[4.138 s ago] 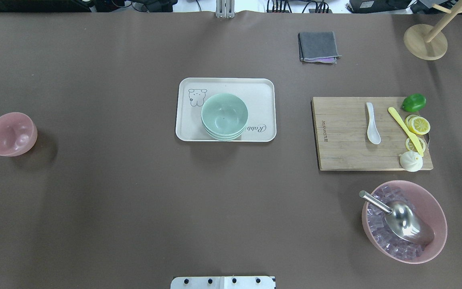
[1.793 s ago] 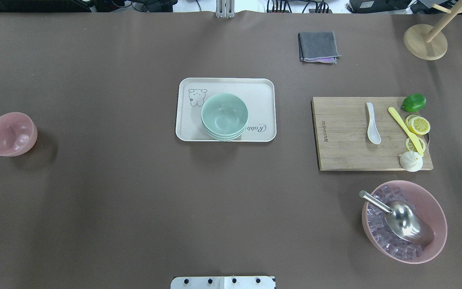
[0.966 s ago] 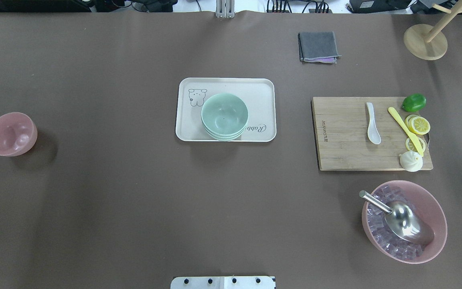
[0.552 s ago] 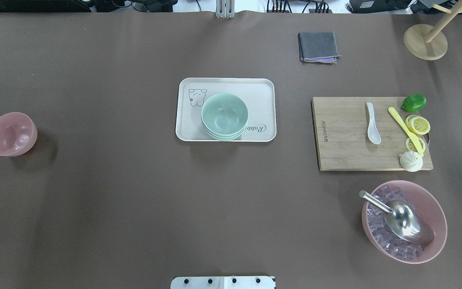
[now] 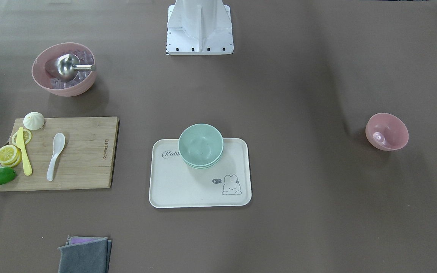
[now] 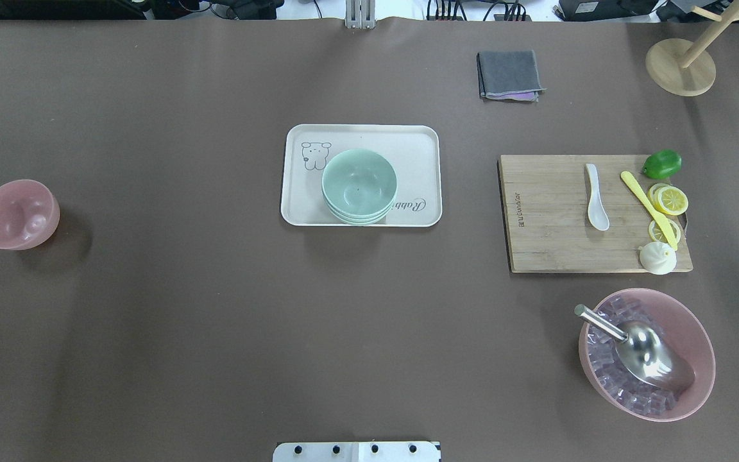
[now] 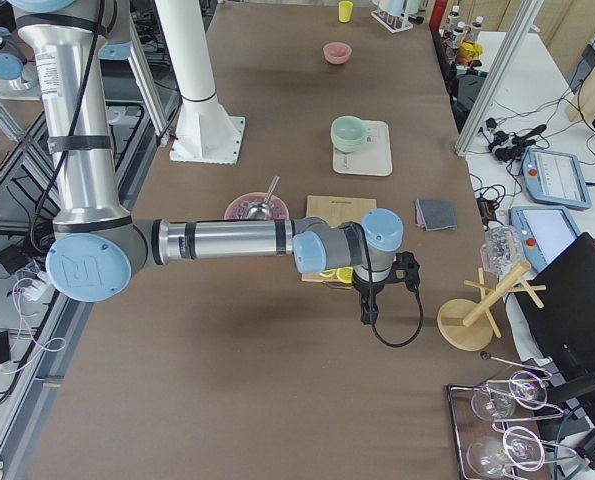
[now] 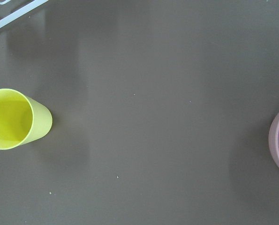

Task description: Stack pink bowl on green and place spoon

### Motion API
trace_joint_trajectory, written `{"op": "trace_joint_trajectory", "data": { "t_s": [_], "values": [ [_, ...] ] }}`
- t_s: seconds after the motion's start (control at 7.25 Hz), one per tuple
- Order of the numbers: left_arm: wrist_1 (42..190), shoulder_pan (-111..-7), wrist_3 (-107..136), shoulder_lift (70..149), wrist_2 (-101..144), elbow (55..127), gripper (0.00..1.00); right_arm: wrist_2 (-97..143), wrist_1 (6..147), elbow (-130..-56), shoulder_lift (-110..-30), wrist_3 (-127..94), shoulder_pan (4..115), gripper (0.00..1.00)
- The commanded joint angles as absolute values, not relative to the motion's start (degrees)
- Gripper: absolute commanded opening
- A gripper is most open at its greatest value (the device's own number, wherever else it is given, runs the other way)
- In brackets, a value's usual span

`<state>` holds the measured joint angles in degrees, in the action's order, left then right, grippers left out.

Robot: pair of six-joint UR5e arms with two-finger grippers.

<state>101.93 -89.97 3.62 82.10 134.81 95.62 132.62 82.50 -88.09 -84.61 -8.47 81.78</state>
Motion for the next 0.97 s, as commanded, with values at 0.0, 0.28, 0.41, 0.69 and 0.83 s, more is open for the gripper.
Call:
{"op": "trace_joint_trajectory", "data": {
  "t_s": [0.0, 0.28, 0.41, 0.69, 0.83],
  "values": [
    [102.83, -87.12, 3.69, 82.18, 135.61, 95.36, 0.98, 132.63, 81.14, -87.89, -84.55, -10.37, 81.48, 1.0],
    [106.4, -84.05, 11.37, 82.79, 135.7, 95.36, 0.98, 132.8, 79.19, -87.71, -84.64, -10.46, 80.69, 1.0],
    [111.13, -80.46, 18.39, 82.79, 135.62, 95.19, 0.98, 132.8, 79.1, -87.89, -84.38, -10.46, 79.73, 1.0],
    [114.95, -72.99, 27.29, 85.06, 135.09, 93.7, 0.98, 132.72, 79.1, -87.98, -83.85, -10.63, 78.49, 1.0],
    [115.05, -70.77, 29.77, 88.99, 135.0, 89.95, 0.98, 132.63, 79.1, -88.07, -83.76, -10.63, 77.7, 1.0]
  ]
}}
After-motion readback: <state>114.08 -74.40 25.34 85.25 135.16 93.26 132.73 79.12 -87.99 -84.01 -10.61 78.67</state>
